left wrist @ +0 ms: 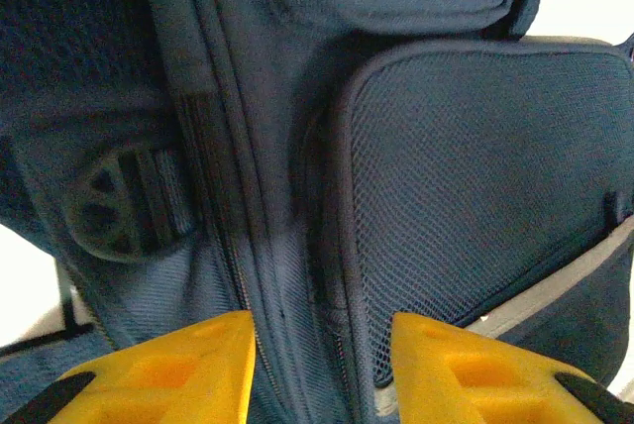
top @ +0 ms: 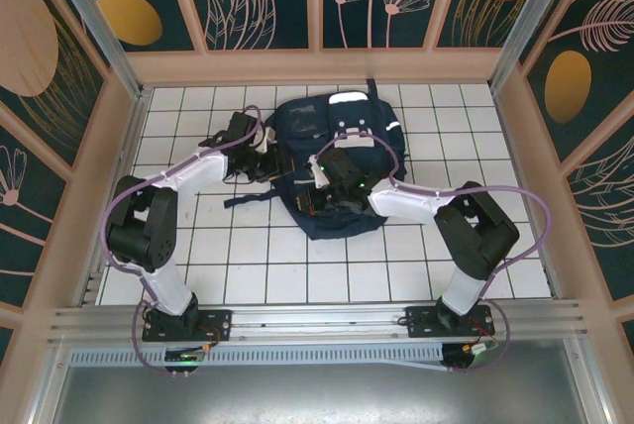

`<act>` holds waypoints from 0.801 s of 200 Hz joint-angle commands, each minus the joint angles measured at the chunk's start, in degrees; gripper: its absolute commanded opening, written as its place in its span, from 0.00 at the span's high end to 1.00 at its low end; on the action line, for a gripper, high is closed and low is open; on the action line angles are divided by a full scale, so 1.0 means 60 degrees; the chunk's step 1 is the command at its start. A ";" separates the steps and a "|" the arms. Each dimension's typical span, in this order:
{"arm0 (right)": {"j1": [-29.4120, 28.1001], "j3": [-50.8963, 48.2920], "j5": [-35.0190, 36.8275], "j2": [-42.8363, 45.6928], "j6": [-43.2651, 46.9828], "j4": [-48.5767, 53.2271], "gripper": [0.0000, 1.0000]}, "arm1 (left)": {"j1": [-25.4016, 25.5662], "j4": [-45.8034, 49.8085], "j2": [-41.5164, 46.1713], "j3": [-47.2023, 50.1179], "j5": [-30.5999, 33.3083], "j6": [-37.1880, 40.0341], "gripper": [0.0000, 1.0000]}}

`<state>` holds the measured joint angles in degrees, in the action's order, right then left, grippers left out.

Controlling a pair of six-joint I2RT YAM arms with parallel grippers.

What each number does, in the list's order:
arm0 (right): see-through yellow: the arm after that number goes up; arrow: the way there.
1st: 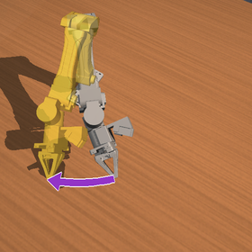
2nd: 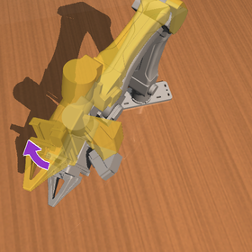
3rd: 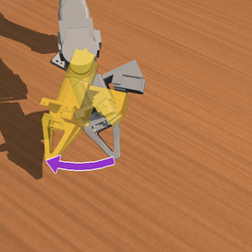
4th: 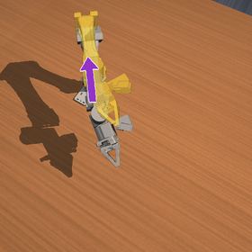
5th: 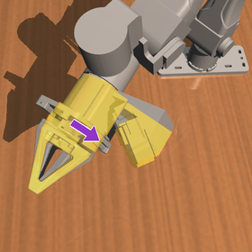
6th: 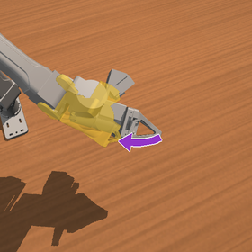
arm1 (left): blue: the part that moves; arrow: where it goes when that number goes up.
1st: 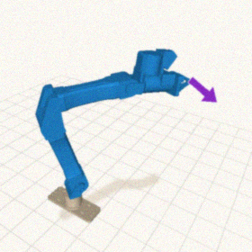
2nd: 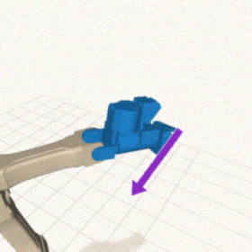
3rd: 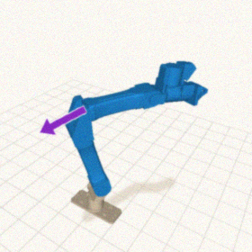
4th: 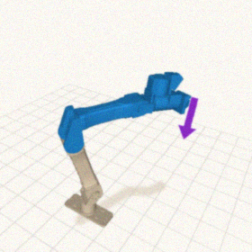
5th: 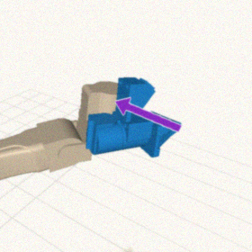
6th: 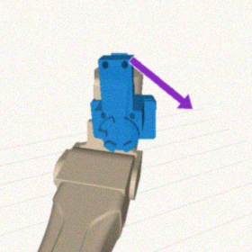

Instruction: Pack books, pencil case, and school supplies into a backpack

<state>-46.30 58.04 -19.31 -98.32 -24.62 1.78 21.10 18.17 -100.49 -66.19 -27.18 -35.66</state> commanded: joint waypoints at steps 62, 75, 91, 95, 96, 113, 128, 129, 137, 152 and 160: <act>-0.0617 0.0134 0.0290 0.0035 0.0068 -0.0496 1.00 | 0.0701 -0.1116 -0.0780 0.0705 -0.0490 -0.1645 0.81; -0.0647 0.0287 0.0755 0.0078 0.0114 0.0083 1.00 | 0.0702 -0.0808 -0.0799 0.0516 -0.0070 -0.1425 0.98; -0.0663 0.0569 0.1677 0.0153 0.0266 0.1338 1.00 | 0.0692 -0.0084 -0.0704 0.0102 0.0633 -0.0812 1.00; -0.0662 0.0623 0.1928 0.0194 0.0310 0.1646 1.00 | 0.0685 0.0106 -0.0691 0.0005 0.0816 -0.0657 1.00; -0.0662 0.0624 0.1995 0.0212 0.0324 0.1714 1.00 | 0.0686 0.0142 -0.0688 -0.0026 0.0849 -0.0616 1.00; -0.0662 0.0623 0.2942 0.0482 0.0573 0.2861 1.00 | 0.0591 0.0685 -0.0651 -0.0281 0.1271 -0.0116 1.00; -0.0612 0.0404 0.3652 0.0760 0.0753 0.3717 1.00 | 0.0398 0.0873 -0.0696 -0.0291 0.1294 0.0152 1.00; -0.0608 0.0382 0.3691 0.0781 0.0758 0.3783 1.00 | 0.0381 0.0878 -0.0697 -0.0291 0.1293 0.0162 1.00; -0.0529 0.0183 0.4030 0.0920 0.0827 0.4150 1.00 | 0.0276 0.0916 -0.0699 -0.0277 0.1214 0.0342 1.00; -0.0208 -0.0293 0.4358 0.1113 0.0952 0.4565 1.00 | 0.0148 0.1109 -0.0755 -0.0323 0.1230 0.0745 1.00; 0.0012 -0.0499 0.4559 0.1166 0.0969 0.4690 1.00 | 0.0107 0.1305 -0.0809 -0.0431 0.1324 0.1021 1.00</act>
<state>-49.74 59.31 -1.52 -93.56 -20.86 17.69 24.43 20.01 -104.05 -66.81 -24.16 -35.83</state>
